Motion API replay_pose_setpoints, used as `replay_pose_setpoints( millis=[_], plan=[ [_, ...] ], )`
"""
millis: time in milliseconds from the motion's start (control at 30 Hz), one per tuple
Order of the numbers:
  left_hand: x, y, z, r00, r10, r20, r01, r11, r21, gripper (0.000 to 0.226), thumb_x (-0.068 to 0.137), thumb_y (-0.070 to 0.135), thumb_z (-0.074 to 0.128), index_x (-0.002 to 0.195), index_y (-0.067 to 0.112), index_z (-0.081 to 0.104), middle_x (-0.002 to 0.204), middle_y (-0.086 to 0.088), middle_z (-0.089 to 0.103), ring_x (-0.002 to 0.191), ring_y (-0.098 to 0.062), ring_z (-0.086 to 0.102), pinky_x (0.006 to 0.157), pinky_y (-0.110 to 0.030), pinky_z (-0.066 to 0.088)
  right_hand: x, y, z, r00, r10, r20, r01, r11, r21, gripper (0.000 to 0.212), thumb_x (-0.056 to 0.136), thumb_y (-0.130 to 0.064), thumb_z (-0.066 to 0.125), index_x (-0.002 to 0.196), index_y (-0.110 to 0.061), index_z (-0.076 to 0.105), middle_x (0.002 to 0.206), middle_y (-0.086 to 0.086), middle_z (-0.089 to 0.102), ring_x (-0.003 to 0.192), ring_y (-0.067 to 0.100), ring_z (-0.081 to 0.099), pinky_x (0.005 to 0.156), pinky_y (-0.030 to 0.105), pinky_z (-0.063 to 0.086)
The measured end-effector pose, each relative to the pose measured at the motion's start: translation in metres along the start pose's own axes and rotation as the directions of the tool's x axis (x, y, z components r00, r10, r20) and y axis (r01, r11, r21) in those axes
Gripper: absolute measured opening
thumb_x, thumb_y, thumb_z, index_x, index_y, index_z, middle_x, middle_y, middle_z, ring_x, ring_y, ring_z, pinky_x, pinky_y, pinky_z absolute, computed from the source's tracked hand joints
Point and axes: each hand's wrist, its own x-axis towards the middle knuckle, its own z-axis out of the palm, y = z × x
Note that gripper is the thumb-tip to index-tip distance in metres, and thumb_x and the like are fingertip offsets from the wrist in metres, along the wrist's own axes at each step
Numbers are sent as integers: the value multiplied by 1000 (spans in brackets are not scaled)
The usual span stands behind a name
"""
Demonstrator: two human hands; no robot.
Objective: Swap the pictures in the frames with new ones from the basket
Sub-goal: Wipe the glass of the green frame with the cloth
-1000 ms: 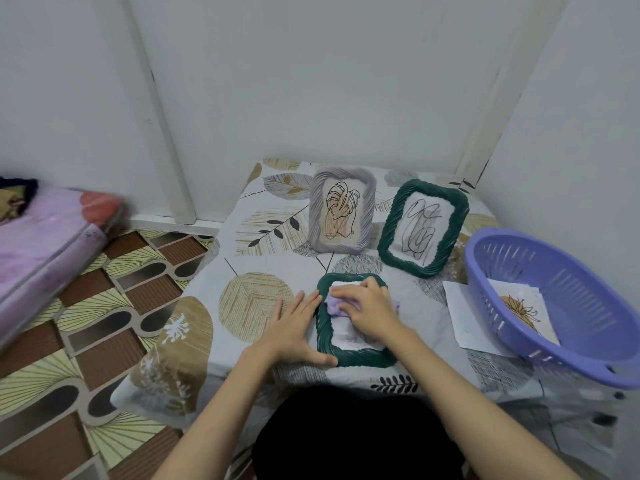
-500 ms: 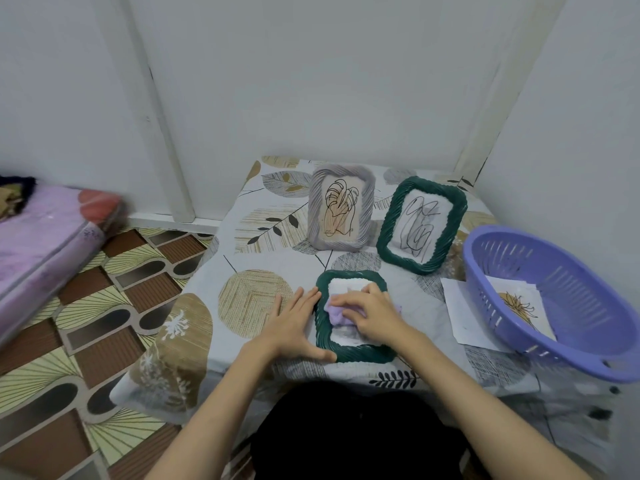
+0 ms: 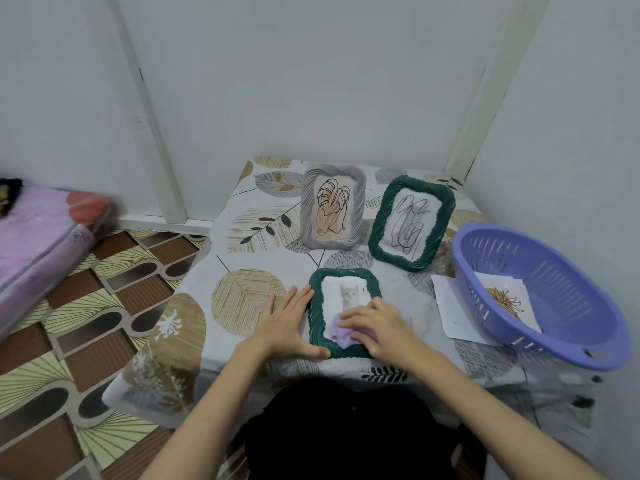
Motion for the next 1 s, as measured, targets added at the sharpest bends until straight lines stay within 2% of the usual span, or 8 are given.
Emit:
replay_pose_setpoints(
  millis=[167, 333, 400, 533, 700, 800, 867, 1000],
  plan=[
    [0, 1, -1, 1000, -7, 10, 7, 1000, 2, 135, 36, 87, 35, 148, 23, -4, 156, 13, -10, 143, -8, -14, 114, -46, -15, 16, 13, -9, 979, 176, -98, -187, 976, -113, 27, 90, -23, 53, 115, -25, 63, 126, -15, 57, 92, 12, 32, 73, 27, 22],
    [-1, 2, -1, 1000, -17, -2, 17, 1000, -12, 134, 36, 85, 37, 148, 24, -1, 156, 14, -9, 143, -6, -13, 115, -46, -13, -17, 4, 2, 997, 10, -78, -10, 1000, 1, 32, 87, -34, 46, 109, -25, 66, 111, -13, 66, 84, 16, 39, 72, 30, 33],
    [-2, 1, -1, 1000, -12, -2, 12, 1000, -16, 133, 37, 86, 37, 148, 24, -2, 156, 15, -9, 143, -6, -13, 115, -46, -14, -20, 18, -11, 994, 60, -94, -59, 998, 13, 32, 82, -33, 48, 106, -24, 67, 99, -10, 69, 81, 16, 39, 72, 32, 35],
    [-2, 1, -1, 1000, -15, -1, 15, 1000, -19, 133, 37, 86, 37, 148, 25, -2, 156, 15, -9, 143, -6, -13, 115, -44, -14, -1, 12, -10, 984, 128, -122, -137, 988, -71, 28, 88, -27, 51, 112, -21, 64, 112, -9, 65, 86, 15, 33, 74, 29, 27],
    [-2, 2, -2, 1000, -19, 2, 19, 1000, -16, 133, 38, 86, 36, 148, 25, -3, 155, 14, -10, 142, -6, -14, 115, -45, -14, -35, 14, -2, 990, -28, -137, 27, 1000, -15, 29, 86, -34, 43, 101, -24, 64, 96, -13, 68, 75, 17, 42, 67, 33, 44],
    [-3, 2, -5, 1000, -14, 23, 15, 999, -34, 134, 37, 86, 37, 148, 24, -3, 156, 14, -10, 142, -7, -14, 115, -45, -15, -26, 25, -17, 982, 49, -184, -58, 997, -45, 26, 84, -29, 48, 100, -23, 67, 92, -11, 68, 75, 16, 38, 67, 32, 37],
    [-3, 3, -6, 999, -21, 34, 22, 999, -40, 134, 37, 86, 39, 148, 24, -3, 156, 13, -10, 143, -7, -14, 115, -45, -14, -12, 19, -14, 975, 98, -200, -116, 990, -83, 27, 86, -25, 48, 106, -20, 66, 103, -9, 68, 79, 16, 34, 72, 30, 30],
    [0, 7, -15, 992, -45, 117, 58, 992, -114, 139, 39, 78, 60, 148, 21, -5, 156, 9, -11, 143, -11, -15, 115, -47, -14, -17, 5, 5, 978, 23, -209, -33, 998, -45, 29, 87, -31, 46, 106, -21, 64, 108, -9, 67, 78, 15, 35, 67, 33, 41]
  ],
)
